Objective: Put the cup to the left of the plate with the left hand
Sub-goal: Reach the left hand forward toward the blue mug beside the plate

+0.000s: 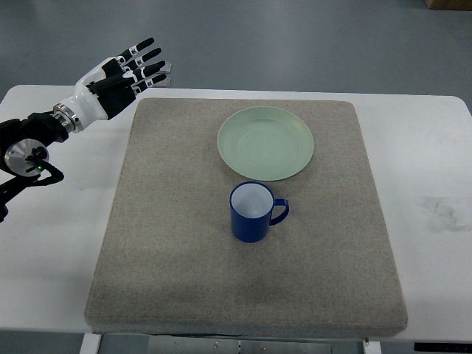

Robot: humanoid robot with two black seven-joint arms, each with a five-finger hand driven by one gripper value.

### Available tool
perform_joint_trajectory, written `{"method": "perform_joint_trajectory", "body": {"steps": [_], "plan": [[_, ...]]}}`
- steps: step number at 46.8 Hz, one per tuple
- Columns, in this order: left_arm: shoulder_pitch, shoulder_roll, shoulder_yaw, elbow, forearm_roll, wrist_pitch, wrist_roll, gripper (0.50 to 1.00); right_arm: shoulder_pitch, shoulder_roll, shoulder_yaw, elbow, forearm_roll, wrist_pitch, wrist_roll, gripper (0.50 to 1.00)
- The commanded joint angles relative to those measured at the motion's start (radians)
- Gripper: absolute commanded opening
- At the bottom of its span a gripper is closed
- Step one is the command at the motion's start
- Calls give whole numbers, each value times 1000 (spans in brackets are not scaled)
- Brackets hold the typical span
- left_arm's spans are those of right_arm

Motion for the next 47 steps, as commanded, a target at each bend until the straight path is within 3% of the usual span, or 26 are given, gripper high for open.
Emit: {"method": "perform_joint_trajectory", "body": {"steps": [1, 8, 18, 47], "plan": [[13, 52, 14, -42, 64, -37, 0, 999, 0, 0, 0, 0, 0, 0, 0, 932], [56, 122, 14, -107, 212, -129, -3, 996, 0, 0, 0, 0, 0, 0, 0, 932], [77, 164, 9, -156, 374, -192, -14, 996, 0, 0, 0, 1, 0, 0, 0, 932], [100, 133, 9, -268, 608, -202, -44, 999, 0, 0, 0, 1, 0, 0, 0, 932]]}}
